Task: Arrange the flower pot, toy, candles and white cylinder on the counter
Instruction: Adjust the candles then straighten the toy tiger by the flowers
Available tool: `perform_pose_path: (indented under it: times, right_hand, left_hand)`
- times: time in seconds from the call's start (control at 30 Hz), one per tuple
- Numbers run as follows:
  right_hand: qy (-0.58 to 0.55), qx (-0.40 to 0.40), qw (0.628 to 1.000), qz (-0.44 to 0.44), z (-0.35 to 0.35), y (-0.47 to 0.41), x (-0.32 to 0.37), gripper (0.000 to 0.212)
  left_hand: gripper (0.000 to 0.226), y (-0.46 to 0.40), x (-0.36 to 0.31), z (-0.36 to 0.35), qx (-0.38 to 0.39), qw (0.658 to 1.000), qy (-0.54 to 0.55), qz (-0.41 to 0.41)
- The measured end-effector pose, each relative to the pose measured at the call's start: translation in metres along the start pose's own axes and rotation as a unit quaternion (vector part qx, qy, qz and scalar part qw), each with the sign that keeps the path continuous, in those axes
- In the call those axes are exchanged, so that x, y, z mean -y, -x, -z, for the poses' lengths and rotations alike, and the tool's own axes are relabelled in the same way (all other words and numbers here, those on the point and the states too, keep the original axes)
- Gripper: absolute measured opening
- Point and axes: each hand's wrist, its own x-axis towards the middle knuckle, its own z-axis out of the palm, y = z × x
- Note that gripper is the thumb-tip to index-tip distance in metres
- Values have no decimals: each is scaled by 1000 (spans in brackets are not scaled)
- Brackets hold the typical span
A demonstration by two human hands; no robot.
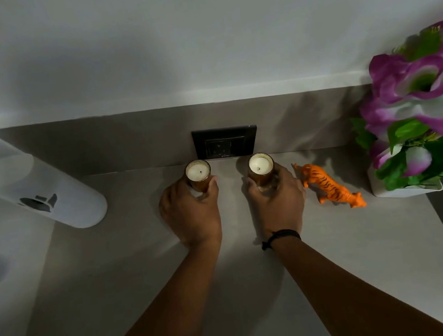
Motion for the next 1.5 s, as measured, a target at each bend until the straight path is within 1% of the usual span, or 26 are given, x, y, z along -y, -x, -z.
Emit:
perform_pose_path:
  times: [0.07,0.13,0.17,0.2,0.27,0.3,0.37,0.43,0.5,0.57,0.67,0.73,0.8,0.97,1.23,1.3,1.33,1.43,1.5]
  right_hand:
    - [-1,1,1000,7,1,0,2,71]
    - [2,19,1000,1,5,2,5,94]
    - [5,33,999,-2,10,6,6,105]
    - [13,48,999,-1,16,12,7,110]
    - [63,80,994,27,30,32,3,107]
    - [115,99,987,54,38,46,-1,101]
    - [234,131,958,106,52,81,-9,95]
    - [294,153,932,144,66,116,-20,93]
    - [303,171,920,180,76,147,-31,93]
    - [298,159,918,209,84,172,-44,95]
    - [307,123,917,224,87,189,-57,99]
    - [316,117,914,225,86,190,-58,100]
    - [319,118,914,221,83,190,-57,99]
    - [325,114,915,208,79,190,-57,100]
    - [330,98,915,211,74,187,-65,104]
    - [330,103,914,212,74,187,-65,105]
    - [329,105,914,211,75,186,-65,105]
    - [308,118,919,217,82,184,-59,104]
    - [284,130,924,220,91,182,-51,99]
  left_hand:
    - [73,1,1,0,4,1000,-1,8]
    - [96,7,4,7,2,1000,1,26]
    - [104,12,8,13,-4,999,9,32]
    - [108,18,14,20,-12,999,16,33]
    - [109,32,30,39,-29,998,18,43]
    - [110,39,40,50,-39,998,17,54]
    - [114,46,61,73,-66,994,28,86]
    - [121,41,76,92,-77,986,66,130]
    - [124,24,89,106,-80,979,109,153]
    - [122,2,101,112,-95,972,144,157]
    - [111,-29,111,117,-124,965,175,154]
    - [97,-48,113,119,-146,962,180,144]
    - [83,-63,114,120,-157,960,174,151]
    - [81,-82,114,117,-162,961,139,178]
    - [79,-103,120,110,-174,970,105,137]
    - [82,-104,120,112,-171,972,96,126]
    - [88,-102,120,112,-164,975,88,120]
    - [117,-76,118,109,-119,983,14,137]
    - [131,-39,111,107,-67,983,-34,165]
